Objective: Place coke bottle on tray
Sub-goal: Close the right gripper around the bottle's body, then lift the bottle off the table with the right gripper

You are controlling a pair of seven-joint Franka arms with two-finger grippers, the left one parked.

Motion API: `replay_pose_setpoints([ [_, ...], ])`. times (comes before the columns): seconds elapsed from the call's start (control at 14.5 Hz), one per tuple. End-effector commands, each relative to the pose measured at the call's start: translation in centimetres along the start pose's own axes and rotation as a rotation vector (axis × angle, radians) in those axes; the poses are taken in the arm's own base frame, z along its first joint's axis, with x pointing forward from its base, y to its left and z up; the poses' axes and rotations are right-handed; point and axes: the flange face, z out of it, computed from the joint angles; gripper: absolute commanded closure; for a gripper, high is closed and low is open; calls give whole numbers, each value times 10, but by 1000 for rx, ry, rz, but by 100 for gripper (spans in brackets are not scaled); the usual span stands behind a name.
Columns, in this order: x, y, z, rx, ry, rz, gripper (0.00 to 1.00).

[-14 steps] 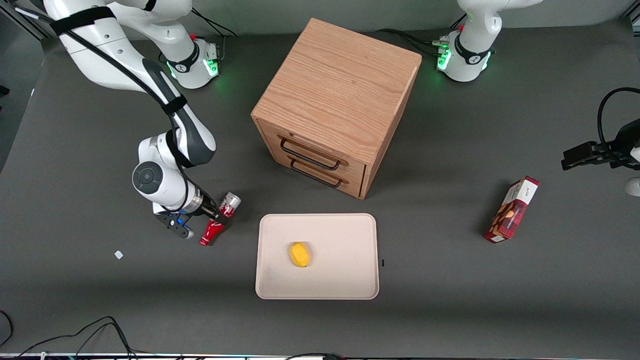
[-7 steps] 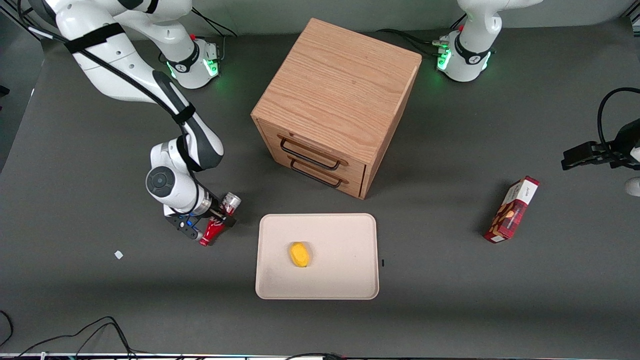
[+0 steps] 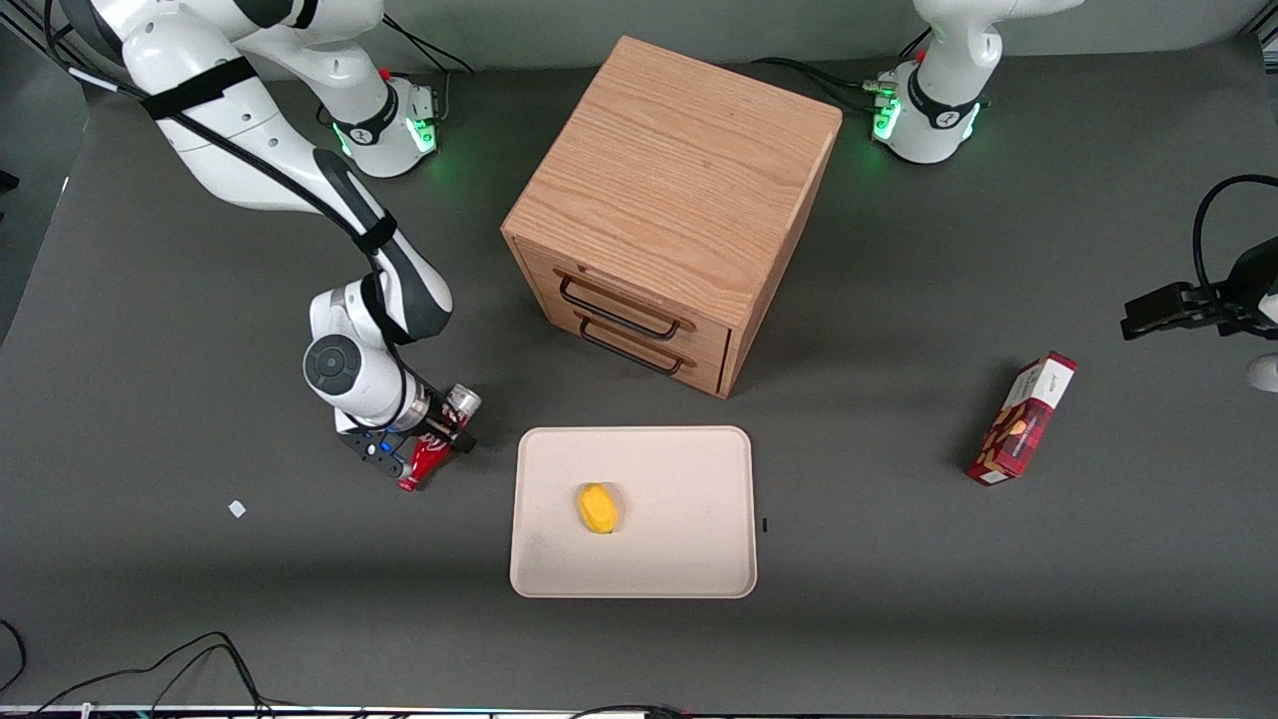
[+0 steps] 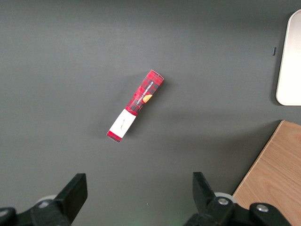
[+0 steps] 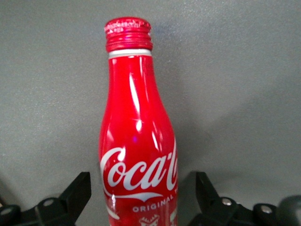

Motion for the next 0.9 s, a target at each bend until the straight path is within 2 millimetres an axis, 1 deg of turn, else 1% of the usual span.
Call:
replay_pose_setpoints([
  [0.0,2,-5,0,-9,30,-4,100],
  [0.41,4,-3,0,-12,38,-13,100],
  [0.55,7,-2,-3,-9,41,-8,100],
  [0.69,10,-3,-15,-3,50,-9,100],
  [0.83,15,-8,-38,-7,55,-8,100],
])
